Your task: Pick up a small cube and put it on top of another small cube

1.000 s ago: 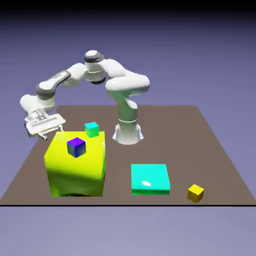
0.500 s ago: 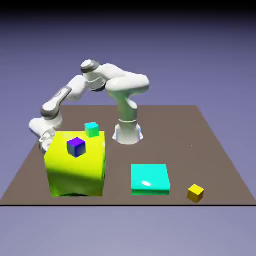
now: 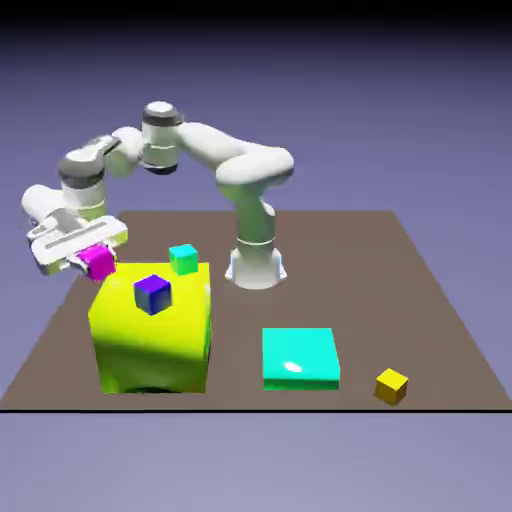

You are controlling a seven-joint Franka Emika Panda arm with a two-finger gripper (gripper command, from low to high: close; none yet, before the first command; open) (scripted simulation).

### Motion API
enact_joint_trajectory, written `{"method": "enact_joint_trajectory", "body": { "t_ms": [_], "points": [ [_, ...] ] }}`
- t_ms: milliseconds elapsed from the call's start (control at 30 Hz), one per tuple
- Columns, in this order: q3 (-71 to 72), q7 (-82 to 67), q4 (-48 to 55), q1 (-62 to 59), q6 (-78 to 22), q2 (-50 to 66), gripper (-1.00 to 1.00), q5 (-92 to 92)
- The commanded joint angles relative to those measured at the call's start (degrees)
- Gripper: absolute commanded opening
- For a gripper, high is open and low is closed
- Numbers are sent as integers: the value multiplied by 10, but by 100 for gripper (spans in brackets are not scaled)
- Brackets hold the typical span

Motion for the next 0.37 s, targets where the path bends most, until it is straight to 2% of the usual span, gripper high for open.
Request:
{"method": "enact_joint_trajectory", "body": {
  "t_ms": [0, 100, 233, 267, 333],
  "points": [
    [16, 13, -21, 3, 24, 4, -100, -7],
    [31, 23, -51, 1, 51, 8, -100, -25],
    [-16, 10, -62, 72, 134, 8, -100, -39],
    [-16, 10, -62, 72, 134, 8, 100, -39],
    [-2, 14, -59, 52, 110, 8, 100, -35]
  ]
}}
